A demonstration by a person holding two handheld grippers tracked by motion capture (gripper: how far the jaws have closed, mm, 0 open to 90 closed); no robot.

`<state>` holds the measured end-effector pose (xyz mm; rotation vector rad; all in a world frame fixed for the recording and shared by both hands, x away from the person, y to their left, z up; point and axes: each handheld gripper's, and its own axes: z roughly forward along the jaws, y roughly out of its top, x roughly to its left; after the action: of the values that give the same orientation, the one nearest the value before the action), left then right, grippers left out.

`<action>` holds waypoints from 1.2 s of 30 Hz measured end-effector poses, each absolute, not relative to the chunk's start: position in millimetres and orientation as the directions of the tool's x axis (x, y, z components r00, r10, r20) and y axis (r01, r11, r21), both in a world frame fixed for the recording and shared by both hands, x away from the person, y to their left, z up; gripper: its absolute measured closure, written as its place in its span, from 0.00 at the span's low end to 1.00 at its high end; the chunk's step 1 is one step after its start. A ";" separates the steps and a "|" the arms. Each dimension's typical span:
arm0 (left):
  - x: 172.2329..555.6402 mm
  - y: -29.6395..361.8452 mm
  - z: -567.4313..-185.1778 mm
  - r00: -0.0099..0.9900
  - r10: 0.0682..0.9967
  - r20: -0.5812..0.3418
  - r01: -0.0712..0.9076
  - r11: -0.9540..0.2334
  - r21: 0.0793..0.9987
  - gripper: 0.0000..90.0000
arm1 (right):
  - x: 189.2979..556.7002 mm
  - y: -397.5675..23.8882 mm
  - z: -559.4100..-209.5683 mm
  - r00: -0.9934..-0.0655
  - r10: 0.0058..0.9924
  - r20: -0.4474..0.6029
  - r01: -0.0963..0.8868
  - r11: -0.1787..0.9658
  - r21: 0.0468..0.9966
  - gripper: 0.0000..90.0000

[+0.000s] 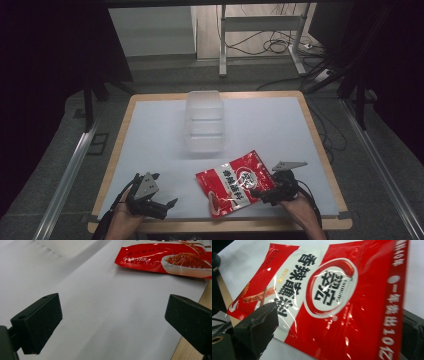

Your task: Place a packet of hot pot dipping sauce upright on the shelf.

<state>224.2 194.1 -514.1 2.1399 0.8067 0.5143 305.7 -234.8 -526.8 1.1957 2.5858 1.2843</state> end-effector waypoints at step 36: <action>222.7 192.5 -513.3 0.718 0.687 0.110 0.366 -0.508 0.780 0.01 | 310.0 -187.9 -498.9 -0.743 0.663 0.096 0.525 0.488 0.698 0.97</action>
<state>222.7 192.5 -513.3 2.1472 0.7958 0.5306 310.0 -187.9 -498.9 1.0276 2.5443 1.0958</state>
